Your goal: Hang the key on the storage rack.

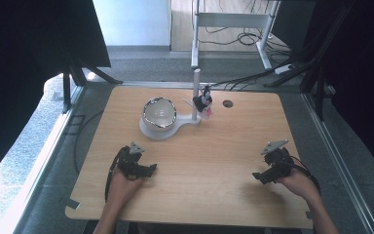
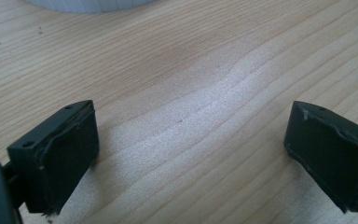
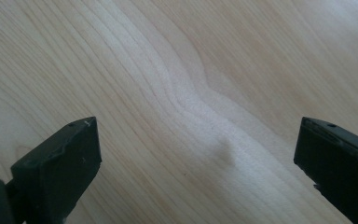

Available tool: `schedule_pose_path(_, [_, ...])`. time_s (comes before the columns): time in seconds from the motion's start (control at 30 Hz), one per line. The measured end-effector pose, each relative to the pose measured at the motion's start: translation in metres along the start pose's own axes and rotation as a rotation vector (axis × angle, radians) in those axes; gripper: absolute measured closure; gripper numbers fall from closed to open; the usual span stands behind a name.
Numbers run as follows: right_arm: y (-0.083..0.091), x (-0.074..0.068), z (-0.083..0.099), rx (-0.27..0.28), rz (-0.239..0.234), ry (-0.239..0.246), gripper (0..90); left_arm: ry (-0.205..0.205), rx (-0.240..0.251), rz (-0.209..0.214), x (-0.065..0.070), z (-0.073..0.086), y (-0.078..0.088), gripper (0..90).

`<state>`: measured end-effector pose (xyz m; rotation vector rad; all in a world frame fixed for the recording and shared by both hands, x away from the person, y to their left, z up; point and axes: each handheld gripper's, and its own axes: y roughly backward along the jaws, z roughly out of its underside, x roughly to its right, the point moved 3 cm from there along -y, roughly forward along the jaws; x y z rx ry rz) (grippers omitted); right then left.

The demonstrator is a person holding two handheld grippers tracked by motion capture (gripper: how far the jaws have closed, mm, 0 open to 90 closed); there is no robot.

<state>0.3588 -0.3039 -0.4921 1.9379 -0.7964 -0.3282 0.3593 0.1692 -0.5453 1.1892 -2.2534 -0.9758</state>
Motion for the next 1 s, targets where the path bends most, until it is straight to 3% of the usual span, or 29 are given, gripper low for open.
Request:
schedule_pose_path(0.3, [-0.019,-0.007,0.020,0.074,0.004,-0.067,1.0,0.000,0.000,0.000,0.000,0.000,0.000,3.0])
schedule_pose_path(0.7, [-0.033,-0.013,0.040,0.254,-0.014,-0.165,0.0,-0.001,0.000,-0.001,0.000,0.000,0.000,3.1])
schedule_pose_path(1.0, [-0.031,-0.016,0.043,0.255,0.009,-0.193,0.0,-0.001,0.000,0.000,0.000,0.000,0.000,3.0])
